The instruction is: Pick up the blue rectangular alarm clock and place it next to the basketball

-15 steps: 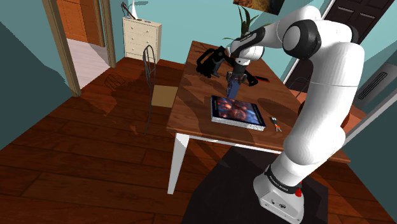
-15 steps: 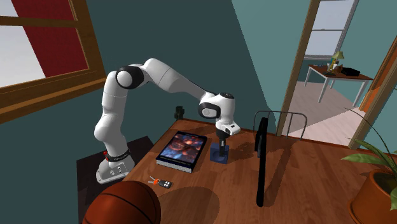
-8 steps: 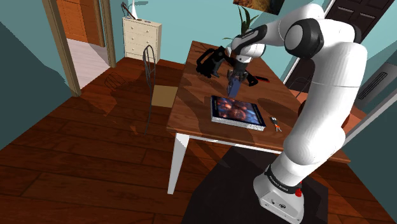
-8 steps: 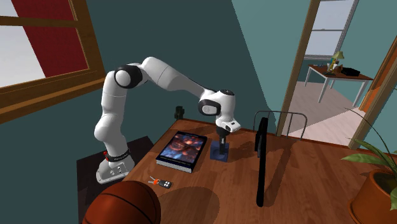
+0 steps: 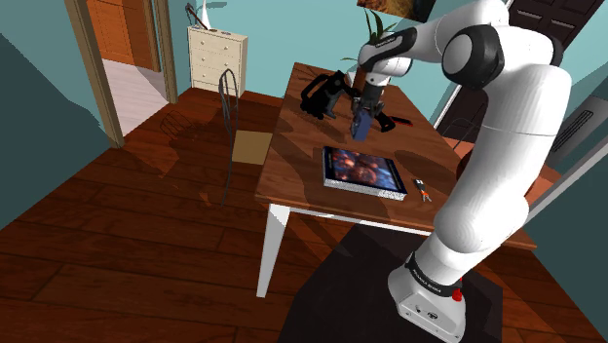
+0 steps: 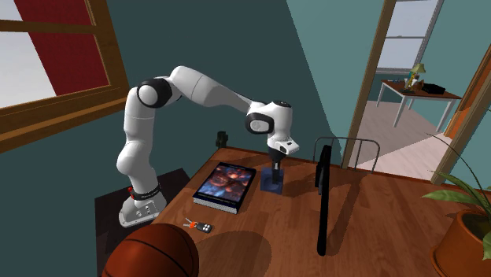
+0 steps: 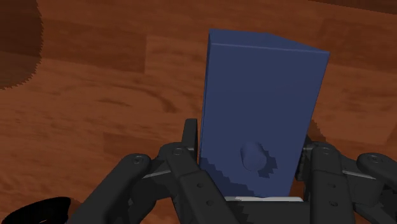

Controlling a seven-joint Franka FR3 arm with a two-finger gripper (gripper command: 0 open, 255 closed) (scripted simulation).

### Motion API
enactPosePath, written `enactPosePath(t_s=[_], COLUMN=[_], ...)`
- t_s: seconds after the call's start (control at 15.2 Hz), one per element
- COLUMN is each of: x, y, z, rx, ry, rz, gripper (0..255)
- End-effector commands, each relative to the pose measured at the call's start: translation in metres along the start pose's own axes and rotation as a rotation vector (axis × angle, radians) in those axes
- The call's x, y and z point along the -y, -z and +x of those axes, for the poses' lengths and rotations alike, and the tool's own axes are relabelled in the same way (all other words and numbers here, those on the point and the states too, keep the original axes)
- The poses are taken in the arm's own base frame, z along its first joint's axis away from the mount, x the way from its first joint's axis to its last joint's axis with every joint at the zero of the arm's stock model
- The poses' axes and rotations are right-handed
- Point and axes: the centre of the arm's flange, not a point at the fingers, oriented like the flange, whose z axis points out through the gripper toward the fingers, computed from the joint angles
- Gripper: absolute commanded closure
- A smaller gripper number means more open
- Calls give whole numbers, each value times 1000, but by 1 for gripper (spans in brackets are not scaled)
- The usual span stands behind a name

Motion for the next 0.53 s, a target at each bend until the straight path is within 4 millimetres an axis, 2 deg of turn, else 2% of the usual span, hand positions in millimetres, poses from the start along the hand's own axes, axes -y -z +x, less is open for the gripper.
enactPosePath(t_s=[0.0, 0.46], x=[0, 0], y=[11, 48], z=[0, -1], rx=[0, 0], ry=[0, 0], rz=[0, 0], gripper=[255, 255])
